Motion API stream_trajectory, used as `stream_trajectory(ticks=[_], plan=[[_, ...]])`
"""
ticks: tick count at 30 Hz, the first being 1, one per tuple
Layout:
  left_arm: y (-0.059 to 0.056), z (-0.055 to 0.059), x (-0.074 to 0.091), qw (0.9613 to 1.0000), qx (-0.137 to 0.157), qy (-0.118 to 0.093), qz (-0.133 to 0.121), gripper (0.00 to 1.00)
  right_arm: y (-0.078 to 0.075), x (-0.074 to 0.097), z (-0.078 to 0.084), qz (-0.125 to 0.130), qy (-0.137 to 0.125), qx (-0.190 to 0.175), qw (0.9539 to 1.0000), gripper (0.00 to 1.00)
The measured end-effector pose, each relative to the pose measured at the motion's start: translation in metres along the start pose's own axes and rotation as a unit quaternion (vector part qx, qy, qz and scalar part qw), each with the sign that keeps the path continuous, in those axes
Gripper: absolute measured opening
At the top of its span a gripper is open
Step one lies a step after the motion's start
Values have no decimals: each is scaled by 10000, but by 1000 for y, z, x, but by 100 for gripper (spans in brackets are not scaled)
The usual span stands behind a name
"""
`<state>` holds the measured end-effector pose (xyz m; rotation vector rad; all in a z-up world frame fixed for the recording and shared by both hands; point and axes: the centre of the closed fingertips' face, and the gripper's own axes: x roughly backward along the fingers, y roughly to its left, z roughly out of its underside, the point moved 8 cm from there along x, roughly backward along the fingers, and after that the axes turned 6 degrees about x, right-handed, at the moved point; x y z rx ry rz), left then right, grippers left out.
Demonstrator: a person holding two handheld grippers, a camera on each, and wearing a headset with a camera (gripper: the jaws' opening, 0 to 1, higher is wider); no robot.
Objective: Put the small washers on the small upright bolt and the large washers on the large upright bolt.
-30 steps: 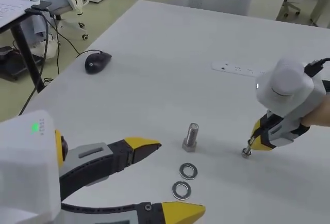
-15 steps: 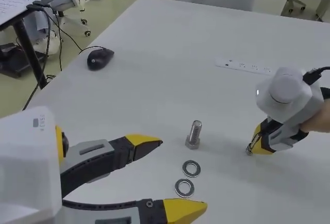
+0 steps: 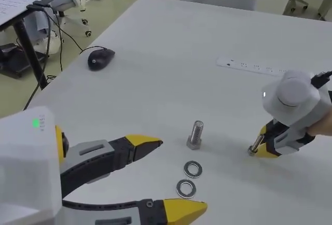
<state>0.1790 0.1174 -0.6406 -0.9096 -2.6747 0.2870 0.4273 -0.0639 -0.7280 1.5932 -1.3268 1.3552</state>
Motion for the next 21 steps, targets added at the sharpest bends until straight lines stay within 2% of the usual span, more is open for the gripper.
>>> stream_trajectory(ticks=[6, 12, 18, 21], plan=[[-3, -2, -1, 10000, -59, 5, 47, 58, 9, 5, 9, 12, 1, -98, 10000, 17], [-9, -2, -1, 9999, -132, 21, 86, 58, 25, 8, 8, -29, -18, -122, 9999, 16], [-13, -4, 5, 9998, -179, -45, 76, 58, 46, 7, -4, -183, -133, -5, 9997, 16], [-15, -4, 8, 9997, -217, -47, 46, 58, 55, 6, -15, -240, -257, 20, 9994, 16]])
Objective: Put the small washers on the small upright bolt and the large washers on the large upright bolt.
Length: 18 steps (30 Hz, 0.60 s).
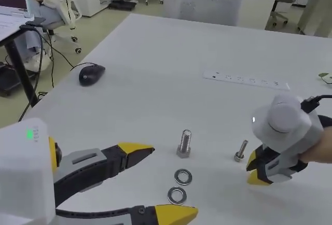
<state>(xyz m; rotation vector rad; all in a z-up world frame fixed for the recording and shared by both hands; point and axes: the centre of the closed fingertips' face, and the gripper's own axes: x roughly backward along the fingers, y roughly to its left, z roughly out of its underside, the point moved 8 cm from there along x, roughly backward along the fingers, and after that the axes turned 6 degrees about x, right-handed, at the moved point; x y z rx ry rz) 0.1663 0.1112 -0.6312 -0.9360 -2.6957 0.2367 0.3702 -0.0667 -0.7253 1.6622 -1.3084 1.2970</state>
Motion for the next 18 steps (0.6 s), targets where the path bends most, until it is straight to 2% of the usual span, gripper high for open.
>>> stream_trajectory(ticks=[8, 18], plan=[[-4, 0, 3, 10000, -31, -19, 11, 58, 21, -13, -39, -197, -201, 317, 9991, 16], [-5, -4, 9, 9999, -56, -140, -29, 59, 36, -30, -76, -438, -309, 657, 9964, 16]])
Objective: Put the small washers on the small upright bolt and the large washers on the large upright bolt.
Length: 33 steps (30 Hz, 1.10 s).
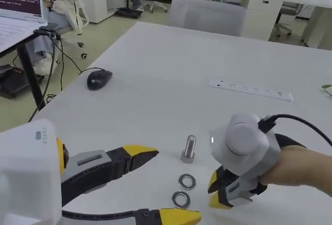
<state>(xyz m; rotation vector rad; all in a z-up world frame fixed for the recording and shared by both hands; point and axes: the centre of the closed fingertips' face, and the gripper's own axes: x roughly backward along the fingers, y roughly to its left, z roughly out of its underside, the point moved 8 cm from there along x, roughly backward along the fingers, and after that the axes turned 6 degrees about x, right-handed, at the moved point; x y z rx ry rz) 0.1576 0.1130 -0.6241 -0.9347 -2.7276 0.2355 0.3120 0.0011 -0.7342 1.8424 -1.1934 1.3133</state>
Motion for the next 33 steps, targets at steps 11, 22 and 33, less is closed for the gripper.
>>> stream_trajectory(ticks=[11, 22, 33], plan=[[2, -2, 2, 10000, 8, -63, -45, 59, -5, -17, -16, -108, 68, -66, 9999, 21], [6, -3, 4, 9999, 23, -124, -100, 59, -5, -28, -25, -90, 81, 89, 9999, 25], [7, -3, 5, 9997, 49, -184, -135, 59, -4, -31, -36, -130, 88, 293, 9994, 28]])
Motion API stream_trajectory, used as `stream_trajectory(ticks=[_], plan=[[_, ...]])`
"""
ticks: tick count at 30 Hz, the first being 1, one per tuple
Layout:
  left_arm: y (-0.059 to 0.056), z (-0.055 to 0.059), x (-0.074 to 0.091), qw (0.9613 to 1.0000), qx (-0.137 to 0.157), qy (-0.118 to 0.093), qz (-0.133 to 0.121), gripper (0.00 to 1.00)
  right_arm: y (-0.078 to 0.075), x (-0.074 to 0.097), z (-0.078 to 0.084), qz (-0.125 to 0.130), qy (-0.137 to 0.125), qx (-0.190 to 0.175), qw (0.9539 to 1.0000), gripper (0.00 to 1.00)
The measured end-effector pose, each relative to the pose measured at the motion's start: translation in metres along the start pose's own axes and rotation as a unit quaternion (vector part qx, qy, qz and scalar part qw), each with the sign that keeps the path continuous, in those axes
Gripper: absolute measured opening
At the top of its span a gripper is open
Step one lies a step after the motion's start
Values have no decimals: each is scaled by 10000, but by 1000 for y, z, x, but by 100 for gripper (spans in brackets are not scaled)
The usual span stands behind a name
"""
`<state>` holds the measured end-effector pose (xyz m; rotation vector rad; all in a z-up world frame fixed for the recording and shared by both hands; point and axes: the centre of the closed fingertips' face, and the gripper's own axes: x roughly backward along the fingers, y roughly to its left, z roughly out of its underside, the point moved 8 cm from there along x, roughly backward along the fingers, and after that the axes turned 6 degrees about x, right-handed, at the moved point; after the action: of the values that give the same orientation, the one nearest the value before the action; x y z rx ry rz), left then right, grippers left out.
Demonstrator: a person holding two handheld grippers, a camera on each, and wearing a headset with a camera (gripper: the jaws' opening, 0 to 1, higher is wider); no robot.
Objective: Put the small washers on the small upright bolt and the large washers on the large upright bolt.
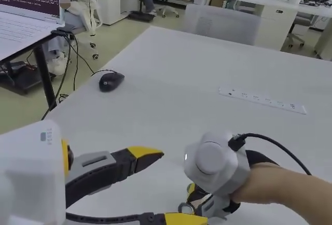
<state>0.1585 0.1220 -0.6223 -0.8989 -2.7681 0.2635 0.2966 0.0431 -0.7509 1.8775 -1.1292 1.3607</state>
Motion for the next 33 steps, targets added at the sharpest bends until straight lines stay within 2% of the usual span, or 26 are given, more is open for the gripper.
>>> stream_trajectory(ticks=[12, 24, 33], plan=[[1, 0, 4, 9999, 18, -76, -73, 59, -1, -1, -1, -66, 96, 210, 9997, 27], [0, 1, 4, 9999, 1, -49, -88, 59, 0, -1, -2, -50, 95, 257, 9996, 23], [0, 1, 3, 10000, 20, -38, -83, 59, 0, 0, -2, -65, 59, 155, 9998, 22]])
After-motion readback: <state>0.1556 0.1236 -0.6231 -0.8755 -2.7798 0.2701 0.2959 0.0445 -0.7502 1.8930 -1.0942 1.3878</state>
